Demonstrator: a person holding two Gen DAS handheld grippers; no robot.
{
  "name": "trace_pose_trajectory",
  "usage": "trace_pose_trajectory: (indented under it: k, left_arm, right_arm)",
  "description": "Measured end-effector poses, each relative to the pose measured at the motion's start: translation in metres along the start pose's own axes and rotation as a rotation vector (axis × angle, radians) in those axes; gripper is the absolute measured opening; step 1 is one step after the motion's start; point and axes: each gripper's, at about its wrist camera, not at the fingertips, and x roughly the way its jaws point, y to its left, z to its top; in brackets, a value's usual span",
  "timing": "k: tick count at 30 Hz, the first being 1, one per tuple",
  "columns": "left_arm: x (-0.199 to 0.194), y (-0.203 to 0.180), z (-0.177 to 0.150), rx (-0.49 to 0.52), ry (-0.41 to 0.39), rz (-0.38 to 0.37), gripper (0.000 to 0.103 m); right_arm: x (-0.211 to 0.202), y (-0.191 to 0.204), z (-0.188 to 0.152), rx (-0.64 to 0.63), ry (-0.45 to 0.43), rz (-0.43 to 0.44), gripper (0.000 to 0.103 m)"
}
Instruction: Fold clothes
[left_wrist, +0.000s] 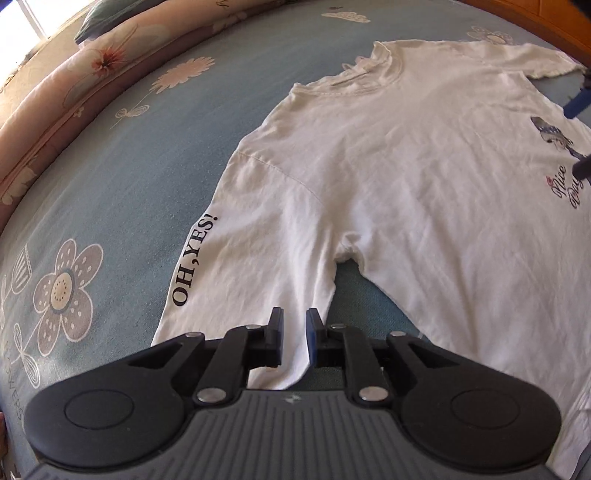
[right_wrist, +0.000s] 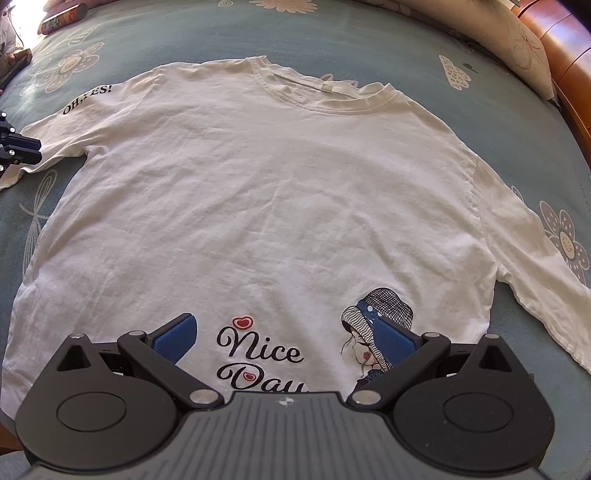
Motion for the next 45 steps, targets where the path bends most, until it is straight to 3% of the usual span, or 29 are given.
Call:
trace_pose_trajectory:
  k: [3, 5, 7, 8, 9, 12, 16, 21, 23, 26, 30, 33, 36, 37, 39, 41, 45]
  left_arm:
    - [0.022, 0.023, -0.016, -0.181, 0.063, -0.012, 0.024]
    - [0.020, 0.039, -0.031, -0.279, 0.053, -0.031, 0.027]
    - [0.013, 0.044, -0.041, -0.288, 0.081, 0.014, 0.035]
    - [0.010, 0.047, -0.045, -0.291, 0.087, 0.030, 0.048]
    - [0.006, 0.051, -0.050, -0.309, 0.108, 0.050, 0.051]
    - [-0.012, 0.062, -0.065, -0.369, 0.134, 0.103, 0.048]
    - [-0.021, 0.069, -0.086, -0.474, 0.168, 0.110, 0.048]
    - [-0.012, 0.074, -0.109, -0.583, 0.249, 0.110, 0.051]
    - [-0.021, 0.075, -0.108, -0.610, 0.226, 0.117, 0.047]
    - [-0.033, 0.081, -0.088, -0.509, 0.115, 0.141, 0.048]
    - [-0.012, 0.099, -0.058, -0.315, 0.032, 0.159, 0.046]
    - [0.016, 0.114, -0.047, -0.194, 0.056, 0.097, 0.043]
    - [0.030, 0.123, -0.048, -0.152, 0.090, 0.011, 0.042]
    - [0.034, 0.126, -0.049, -0.139, 0.101, -0.017, 0.039]
    - [0.034, 0.124, -0.046, -0.132, 0.113, -0.061, 0.014]
    - [0.033, 0.118, -0.043, -0.104, 0.125, -0.089, 0.004]
    - [0.030, 0.116, -0.045, -0.093, 0.095, -0.051, 0.002]
  right_arm:
    - [-0.001, 0.004, 0.002, -0.017, -0.004, 0.004, 0.103]
    - [-0.004, 0.006, 0.003, -0.044, -0.010, -0.001, 0.103]
    - [-0.004, 0.006, 0.002, -0.061, -0.011, -0.011, 0.103]
    - [-0.003, 0.004, 0.002, -0.059, -0.007, -0.014, 0.103]
    - [-0.002, 0.003, 0.002, -0.051, -0.004, -0.015, 0.103]
    - [0.002, -0.002, 0.004, 0.004, 0.007, -0.003, 0.103]
    - [0.006, -0.002, 0.006, 0.064, 0.020, 0.033, 0.103]
    - [0.005, 0.006, 0.008, 0.025, 0.020, 0.034, 0.103]
    - [0.003, 0.008, 0.008, 0.001, 0.020, 0.029, 0.103]
    - [0.005, 0.008, 0.009, -0.004, 0.026, 0.025, 0.103]
    - [0.007, 0.012, 0.013, 0.008, 0.020, 0.037, 0.103]
    - [0.004, 0.019, 0.017, -0.031, -0.001, 0.037, 0.103]
    - [0.000, 0.024, 0.017, -0.084, -0.019, 0.022, 0.103]
    - [-0.001, 0.025, 0.017, -0.098, -0.019, 0.016, 0.103]
    - [-0.001, 0.023, 0.015, -0.100, -0.015, 0.006, 0.103]
    - [0.001, 0.020, 0.014, -0.075, -0.005, 0.009, 0.103]
    - [0.002, 0.019, 0.014, -0.039, 0.001, 0.021, 0.103]
